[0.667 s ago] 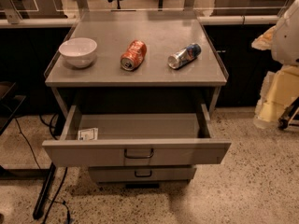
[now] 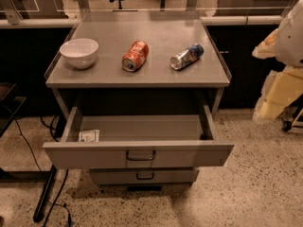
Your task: Close top drawer
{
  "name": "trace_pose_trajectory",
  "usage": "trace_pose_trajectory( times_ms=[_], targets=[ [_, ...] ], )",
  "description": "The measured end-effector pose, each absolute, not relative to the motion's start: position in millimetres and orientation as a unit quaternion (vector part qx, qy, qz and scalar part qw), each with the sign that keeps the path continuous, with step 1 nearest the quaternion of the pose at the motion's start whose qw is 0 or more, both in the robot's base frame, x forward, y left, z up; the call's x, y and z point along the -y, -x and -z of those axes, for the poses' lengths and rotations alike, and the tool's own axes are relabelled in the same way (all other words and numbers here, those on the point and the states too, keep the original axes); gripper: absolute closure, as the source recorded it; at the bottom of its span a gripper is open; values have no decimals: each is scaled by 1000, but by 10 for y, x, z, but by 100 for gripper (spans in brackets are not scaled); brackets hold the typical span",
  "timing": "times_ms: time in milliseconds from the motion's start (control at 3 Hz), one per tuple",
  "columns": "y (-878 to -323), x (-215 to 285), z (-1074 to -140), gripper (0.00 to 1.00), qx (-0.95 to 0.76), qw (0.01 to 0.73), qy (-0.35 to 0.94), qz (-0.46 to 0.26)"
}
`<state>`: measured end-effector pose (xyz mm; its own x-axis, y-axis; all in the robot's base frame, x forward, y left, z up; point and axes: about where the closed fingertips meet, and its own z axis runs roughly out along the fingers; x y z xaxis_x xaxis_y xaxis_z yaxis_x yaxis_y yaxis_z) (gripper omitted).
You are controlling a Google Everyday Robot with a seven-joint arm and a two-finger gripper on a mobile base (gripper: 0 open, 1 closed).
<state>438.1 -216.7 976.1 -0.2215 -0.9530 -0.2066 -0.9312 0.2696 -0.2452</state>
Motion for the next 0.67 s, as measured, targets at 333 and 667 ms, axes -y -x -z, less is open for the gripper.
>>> trace_pose_trajectory(
  times_ms=[333,667],
  targets=[
    [-4381,2167,-9761,42,-781,159,603,34],
    [-4381,2167,-9761,65,-781,159,603,34]
  ],
)
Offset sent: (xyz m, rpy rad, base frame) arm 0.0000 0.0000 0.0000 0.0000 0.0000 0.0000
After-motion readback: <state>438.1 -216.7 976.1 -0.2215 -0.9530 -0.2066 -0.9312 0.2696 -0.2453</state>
